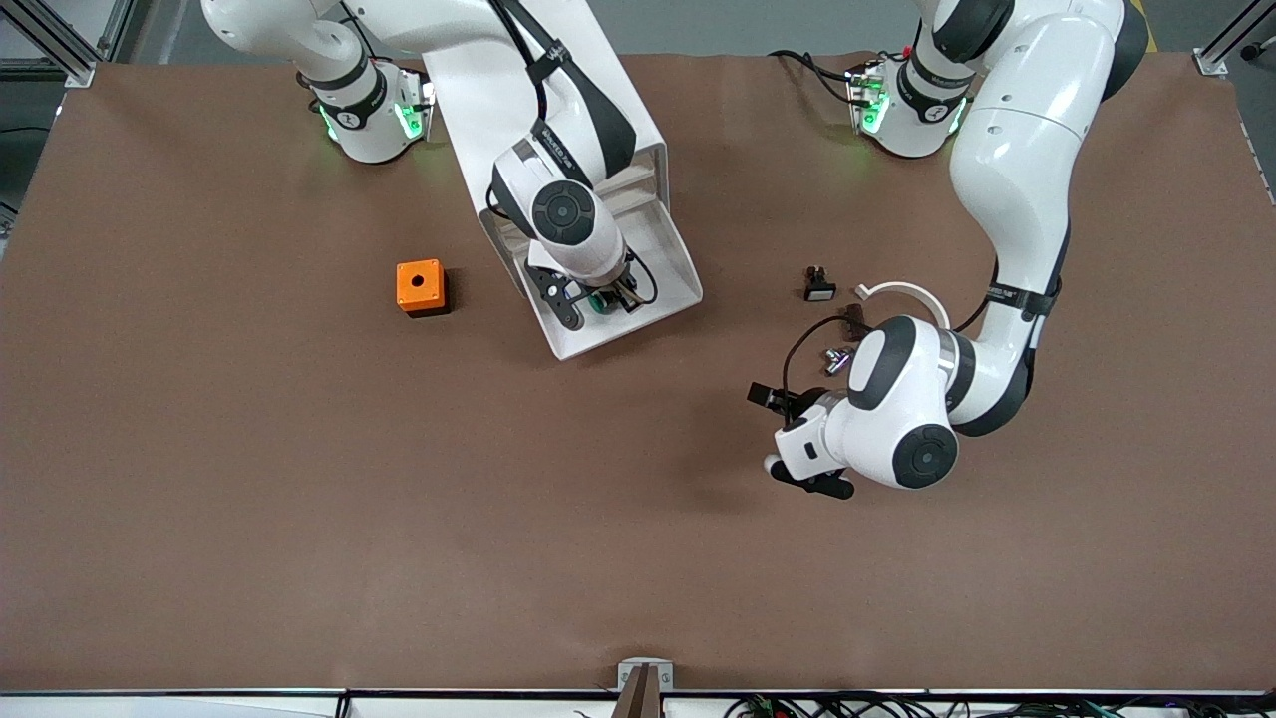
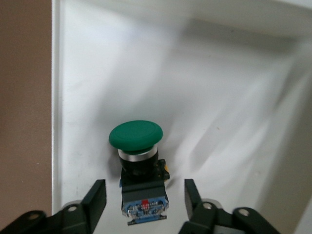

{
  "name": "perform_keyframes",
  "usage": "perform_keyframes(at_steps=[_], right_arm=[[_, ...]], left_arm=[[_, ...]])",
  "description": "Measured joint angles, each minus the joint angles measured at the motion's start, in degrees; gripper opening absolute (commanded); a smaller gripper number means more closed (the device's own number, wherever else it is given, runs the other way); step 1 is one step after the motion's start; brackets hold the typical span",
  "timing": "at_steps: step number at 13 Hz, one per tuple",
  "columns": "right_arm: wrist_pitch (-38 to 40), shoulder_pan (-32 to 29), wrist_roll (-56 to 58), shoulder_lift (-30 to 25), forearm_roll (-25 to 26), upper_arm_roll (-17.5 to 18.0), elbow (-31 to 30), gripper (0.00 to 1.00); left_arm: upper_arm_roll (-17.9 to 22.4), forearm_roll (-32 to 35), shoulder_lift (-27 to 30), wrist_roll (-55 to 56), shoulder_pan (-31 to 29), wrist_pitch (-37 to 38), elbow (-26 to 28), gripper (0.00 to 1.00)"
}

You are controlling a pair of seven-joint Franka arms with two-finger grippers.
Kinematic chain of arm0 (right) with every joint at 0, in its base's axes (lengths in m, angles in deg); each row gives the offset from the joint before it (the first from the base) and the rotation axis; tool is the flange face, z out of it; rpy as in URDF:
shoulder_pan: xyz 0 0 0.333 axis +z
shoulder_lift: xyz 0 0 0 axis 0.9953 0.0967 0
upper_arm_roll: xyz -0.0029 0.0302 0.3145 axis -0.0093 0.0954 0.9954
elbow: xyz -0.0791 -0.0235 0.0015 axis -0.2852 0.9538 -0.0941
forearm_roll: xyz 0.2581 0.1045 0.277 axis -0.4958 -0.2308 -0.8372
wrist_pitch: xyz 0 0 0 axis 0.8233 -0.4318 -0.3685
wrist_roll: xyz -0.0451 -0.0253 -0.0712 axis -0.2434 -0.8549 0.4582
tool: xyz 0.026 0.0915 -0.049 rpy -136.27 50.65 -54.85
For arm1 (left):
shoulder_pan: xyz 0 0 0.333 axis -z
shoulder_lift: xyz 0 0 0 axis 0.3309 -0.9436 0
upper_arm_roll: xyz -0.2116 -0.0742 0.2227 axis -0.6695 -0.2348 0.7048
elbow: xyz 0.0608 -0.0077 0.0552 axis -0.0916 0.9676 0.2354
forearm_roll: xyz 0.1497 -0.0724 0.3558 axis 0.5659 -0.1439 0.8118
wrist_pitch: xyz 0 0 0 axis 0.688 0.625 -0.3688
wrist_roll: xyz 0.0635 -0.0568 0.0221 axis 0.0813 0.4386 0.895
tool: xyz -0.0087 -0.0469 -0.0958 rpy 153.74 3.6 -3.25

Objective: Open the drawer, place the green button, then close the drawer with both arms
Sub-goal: 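Withdraw the right gripper while the left gripper moves to the drawer front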

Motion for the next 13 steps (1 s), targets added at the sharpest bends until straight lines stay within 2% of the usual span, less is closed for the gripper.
perform_keyframes(at_steps=[3,7,10,13], right_arm=[[13.23,-2.53,0.0,-2.07,0.0,-1.63,7.41,1.0],[29.23,-10.84,3.33,-4.14,0.01,-2.34,19.59,1.0],[35.58,-16.89,15.15,-6.34,0.66,-2.52,23.52,1.0],[40.65,-22.25,31.34,-10.63,5.45,-2.66,23.85,1.0]], left_arm=[[0.96,1.28,1.21,9.88,0.04,-0.32,-0.33,1.0],[1.03,2.92,2.34,28.73,3.42,-0.72,-0.35,1.0],[1.14,3.71,2.34,39.97,7.28,-2.9,-0.34,1.0],[1.15,5.39,2.34,46.73,10.48,-7.28,-0.12,1.0]])
